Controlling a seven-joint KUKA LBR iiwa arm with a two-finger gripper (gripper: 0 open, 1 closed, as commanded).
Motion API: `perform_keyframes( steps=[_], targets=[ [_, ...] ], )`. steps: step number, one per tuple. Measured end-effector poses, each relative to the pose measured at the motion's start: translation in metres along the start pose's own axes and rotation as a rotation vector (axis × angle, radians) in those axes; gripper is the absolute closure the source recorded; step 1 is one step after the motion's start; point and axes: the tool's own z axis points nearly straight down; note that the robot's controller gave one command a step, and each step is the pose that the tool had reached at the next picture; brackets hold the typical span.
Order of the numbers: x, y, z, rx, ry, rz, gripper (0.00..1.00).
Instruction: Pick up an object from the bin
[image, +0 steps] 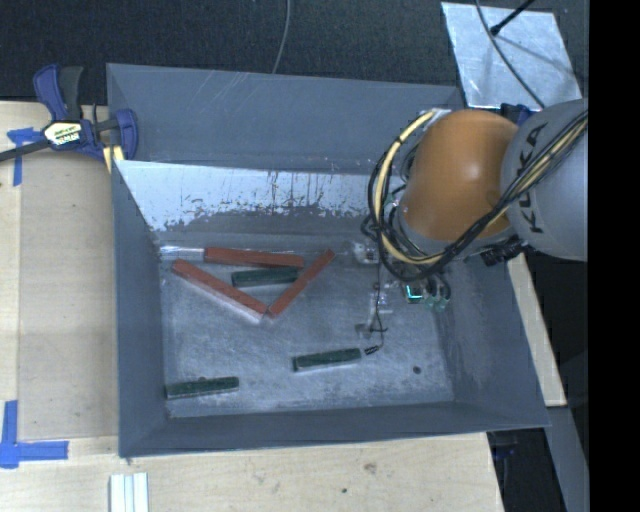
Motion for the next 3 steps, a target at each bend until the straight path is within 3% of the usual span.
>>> perform_keyframes(
  steps=[1,2,3],
  targets=[
    [0.000,0.000,0.000,0.000,0.000,0.000,0.00],
    [0.035,0.009,0.053,0.000,-0.005,-0.023,0.00],
    [0.063,-0.019,0.089,0.000,0.000,0.028,1.00]
  ],
)
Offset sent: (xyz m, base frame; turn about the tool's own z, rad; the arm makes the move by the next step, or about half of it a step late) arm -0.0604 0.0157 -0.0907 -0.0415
